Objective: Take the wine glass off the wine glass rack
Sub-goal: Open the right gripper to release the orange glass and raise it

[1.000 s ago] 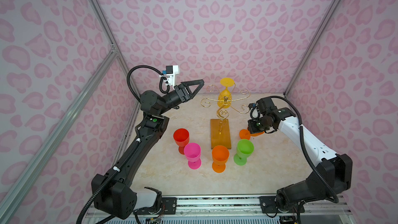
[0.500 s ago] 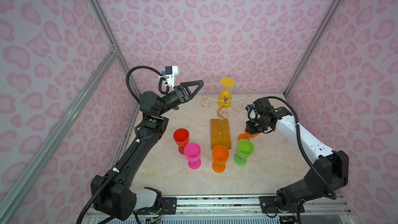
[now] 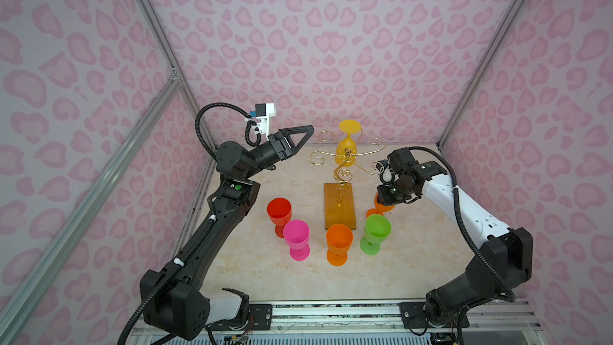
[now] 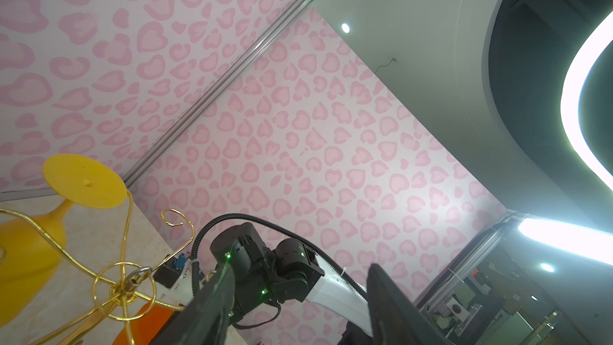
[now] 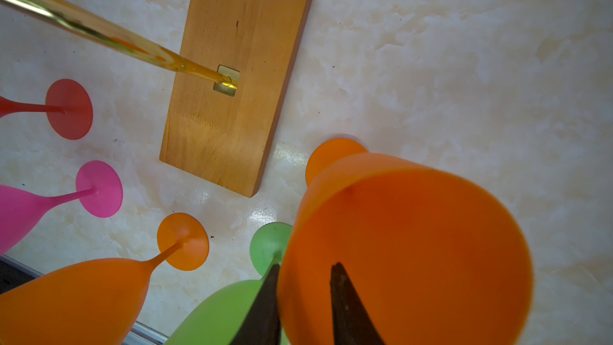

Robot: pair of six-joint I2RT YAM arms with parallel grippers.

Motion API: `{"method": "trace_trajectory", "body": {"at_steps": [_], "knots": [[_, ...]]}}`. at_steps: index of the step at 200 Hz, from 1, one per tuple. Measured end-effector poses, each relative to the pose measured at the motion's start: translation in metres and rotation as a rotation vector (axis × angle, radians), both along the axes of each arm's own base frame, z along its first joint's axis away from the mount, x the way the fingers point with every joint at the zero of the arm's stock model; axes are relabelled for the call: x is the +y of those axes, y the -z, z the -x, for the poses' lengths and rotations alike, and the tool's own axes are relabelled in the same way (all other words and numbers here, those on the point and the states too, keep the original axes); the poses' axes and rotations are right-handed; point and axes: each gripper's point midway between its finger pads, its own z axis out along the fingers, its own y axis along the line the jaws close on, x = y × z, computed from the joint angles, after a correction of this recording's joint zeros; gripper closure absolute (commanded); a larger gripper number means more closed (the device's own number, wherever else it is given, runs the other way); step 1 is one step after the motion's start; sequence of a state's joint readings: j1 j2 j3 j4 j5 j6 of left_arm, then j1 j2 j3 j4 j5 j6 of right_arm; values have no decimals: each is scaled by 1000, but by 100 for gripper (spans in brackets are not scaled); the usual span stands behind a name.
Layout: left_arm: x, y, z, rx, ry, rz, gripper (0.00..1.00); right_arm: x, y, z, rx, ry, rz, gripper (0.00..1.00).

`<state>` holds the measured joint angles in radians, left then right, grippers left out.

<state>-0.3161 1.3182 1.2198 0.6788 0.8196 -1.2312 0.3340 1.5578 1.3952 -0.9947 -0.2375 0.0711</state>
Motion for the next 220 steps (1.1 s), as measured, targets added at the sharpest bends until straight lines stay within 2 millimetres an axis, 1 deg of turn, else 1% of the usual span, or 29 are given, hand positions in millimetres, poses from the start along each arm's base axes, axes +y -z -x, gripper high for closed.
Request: {"method": "trace_trajectory", "body": {"at_steps": [19,54,94,123,152,181,220], "knots": [[0,1,0,2,0,-1,35,1,-2,1,-2,-5,-4,71],[0,1,1,1,1,-1,35,4,-12,5,-23,-19,-35,69],[0,2,2,3,2,-2,34,7,-15,10,-25,-32,-62,68],[1,1,3,-2,1,-2,34,7,-18,12,-33,-31,-65,68],[1,0,4,-11,-1,-3,34,5,-26,15,-58,-28,-84,68],[2,0,4,-9,-2,-4,34,0,-47,18,-114,1,-143,68],[2,0,3,-10,-6,-5,34,-13,-96,22,-265,63,-250,68]]}}
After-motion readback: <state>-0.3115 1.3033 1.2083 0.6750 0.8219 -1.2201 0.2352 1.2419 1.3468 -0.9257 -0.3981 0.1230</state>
